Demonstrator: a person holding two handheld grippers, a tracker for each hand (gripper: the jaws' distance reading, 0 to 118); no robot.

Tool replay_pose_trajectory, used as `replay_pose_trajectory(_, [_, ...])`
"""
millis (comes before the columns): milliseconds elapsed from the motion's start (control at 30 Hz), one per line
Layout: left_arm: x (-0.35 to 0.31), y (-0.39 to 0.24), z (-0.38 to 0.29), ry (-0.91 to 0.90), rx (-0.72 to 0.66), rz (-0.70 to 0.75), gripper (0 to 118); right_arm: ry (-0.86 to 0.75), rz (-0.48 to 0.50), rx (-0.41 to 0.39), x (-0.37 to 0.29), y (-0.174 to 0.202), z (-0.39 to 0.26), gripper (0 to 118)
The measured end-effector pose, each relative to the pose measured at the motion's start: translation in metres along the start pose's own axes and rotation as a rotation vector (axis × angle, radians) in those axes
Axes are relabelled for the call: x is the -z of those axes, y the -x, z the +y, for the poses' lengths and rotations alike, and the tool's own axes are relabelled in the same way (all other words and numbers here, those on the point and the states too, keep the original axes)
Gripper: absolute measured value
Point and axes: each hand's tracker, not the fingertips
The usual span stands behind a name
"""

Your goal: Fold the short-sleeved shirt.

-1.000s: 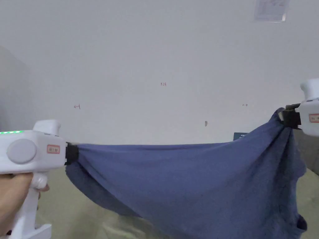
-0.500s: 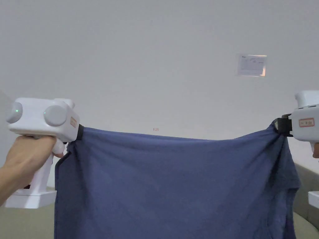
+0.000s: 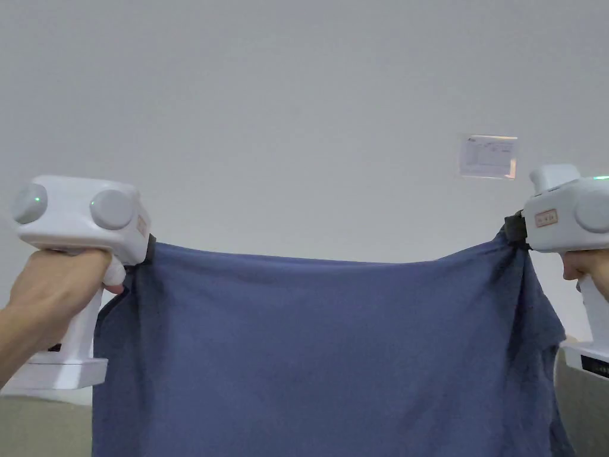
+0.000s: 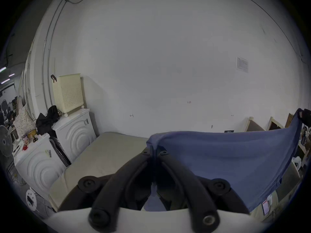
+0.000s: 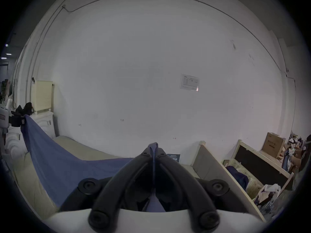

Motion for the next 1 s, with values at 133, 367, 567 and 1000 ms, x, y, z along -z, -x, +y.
replay_pose_trajectory(133, [0.037, -0.008, 0.02, -0.012, 0.021, 0.031, 2, -0.001, -0.012, 0.003, 0.029, 0.011, 0.018, 2])
replay_pose_trajectory(367, [0.105, -0.022, 0.03, -0.029, 0.049, 0.085, 2, -0.016, -0.034, 0.005, 0.089, 0.031, 0.023, 2])
replay_pose_trajectory(567, [0.169, -0.036, 0.011, -0.01, 0.063, 0.13, 2, 0.009, -0.027, 0.021, 0.145, 0.047, -0.005, 2])
replay_pose_trajectory(1000, [0.282, -0.048, -0.147, 0.145, 0.143, 0.115, 2, 0.237, 0.018, -0.036, 0.22, 0.077, -0.182, 2])
